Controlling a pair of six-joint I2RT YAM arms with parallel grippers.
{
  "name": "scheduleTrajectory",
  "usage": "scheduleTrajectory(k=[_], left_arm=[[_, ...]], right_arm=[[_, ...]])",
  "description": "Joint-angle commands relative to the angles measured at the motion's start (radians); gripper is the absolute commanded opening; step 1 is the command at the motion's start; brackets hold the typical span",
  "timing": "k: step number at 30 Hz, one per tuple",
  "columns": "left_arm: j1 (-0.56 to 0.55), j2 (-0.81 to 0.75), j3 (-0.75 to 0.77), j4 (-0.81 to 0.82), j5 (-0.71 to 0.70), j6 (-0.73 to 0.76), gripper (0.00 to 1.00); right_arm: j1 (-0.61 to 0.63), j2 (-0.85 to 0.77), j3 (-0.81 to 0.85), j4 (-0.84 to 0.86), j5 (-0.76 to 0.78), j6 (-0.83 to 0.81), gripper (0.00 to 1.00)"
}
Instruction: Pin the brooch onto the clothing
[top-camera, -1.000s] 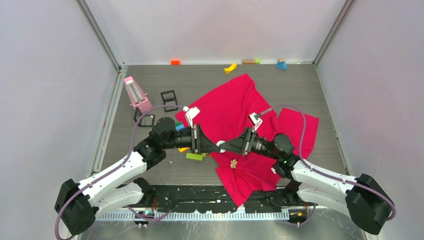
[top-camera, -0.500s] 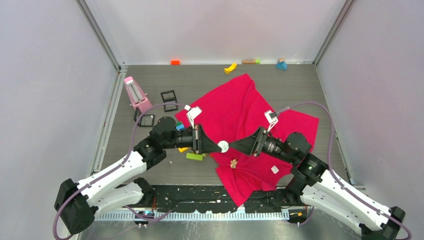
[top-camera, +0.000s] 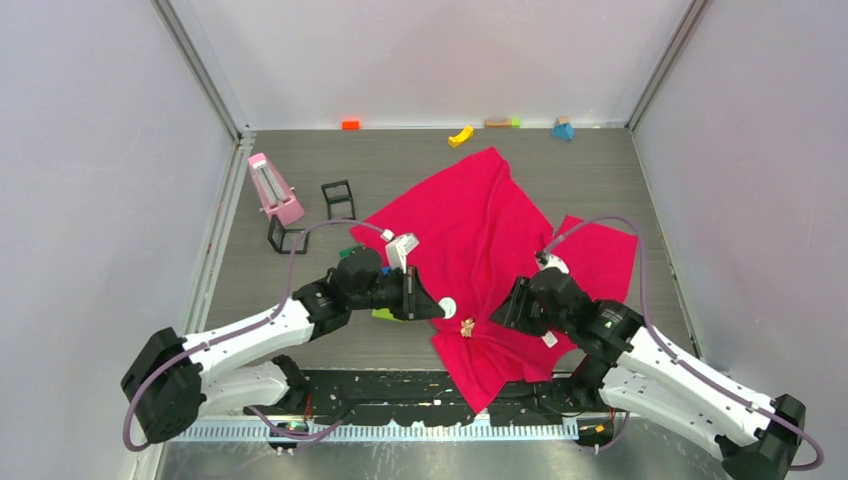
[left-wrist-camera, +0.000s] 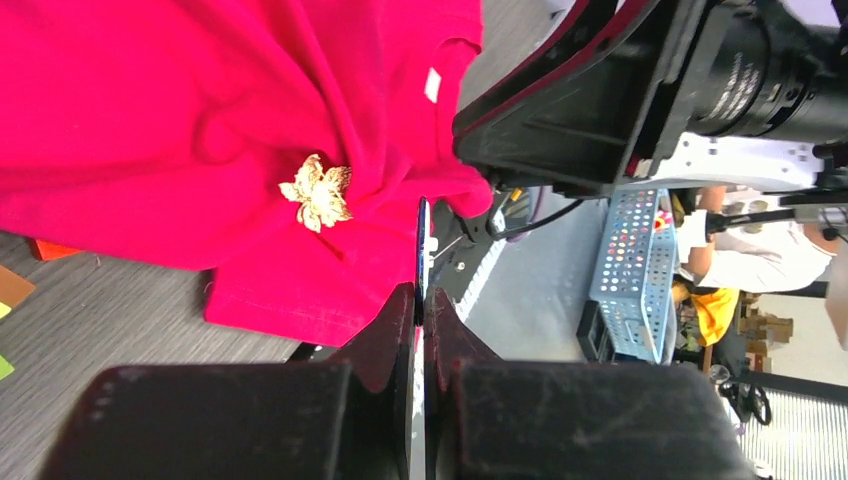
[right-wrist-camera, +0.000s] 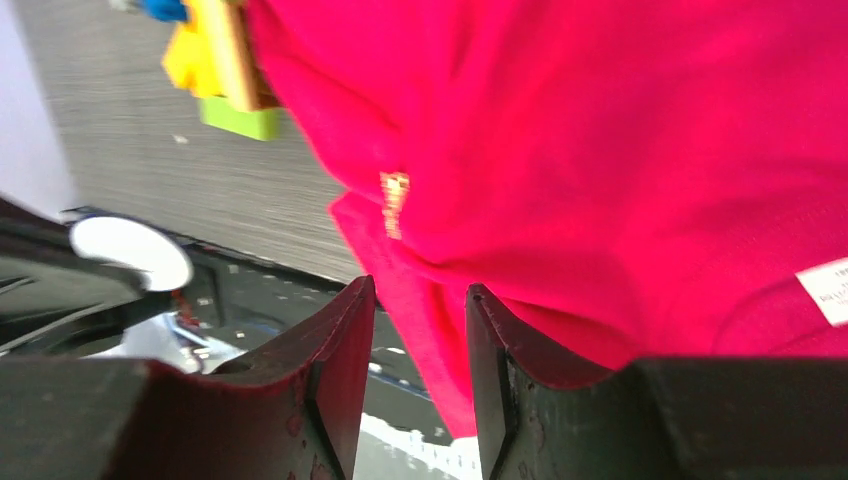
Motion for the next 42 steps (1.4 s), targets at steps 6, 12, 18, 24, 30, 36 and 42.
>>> scheduleTrajectory(k=[6,12,18,24,30,36,42], left_arm=[[-0.082,0.176,0.067,0.167,-0.168,0.036,0.00],[-0.131,0.295,0.132,0.190,-0.195,0.062,0.00],[-0.152,0.363,0.170,0.193,-0.239,0.091,0.00],[-0.154,0.386,0.195,0.143,-0.318,0.110,0.00],[-0.154,0.371,0.194,0.101,-0.412,0.108,0.00],[-0.161,0.401,0.213,0.092,-0.385,0.128,0.00],[-0.173,0.424,0.217,0.081,-0.388,0.131,0.00]], right_arm=[[0.056,0.023,-0.128,0.130,0.076,0.124,0.44],[0.121,0.120,-0.137,0.133,0.156,0.159,0.44],[0.155,0.137,-0.179,0.244,0.230,0.205,0.44],[0.159,0.101,-0.143,0.216,0.283,0.198,0.45],[0.160,0.106,-0.086,0.170,0.307,0.166,0.44],[0.160,0.158,-0.088,0.242,0.305,0.147,0.45],[0.160,0.259,-0.076,0.306,0.315,0.121,0.45]])
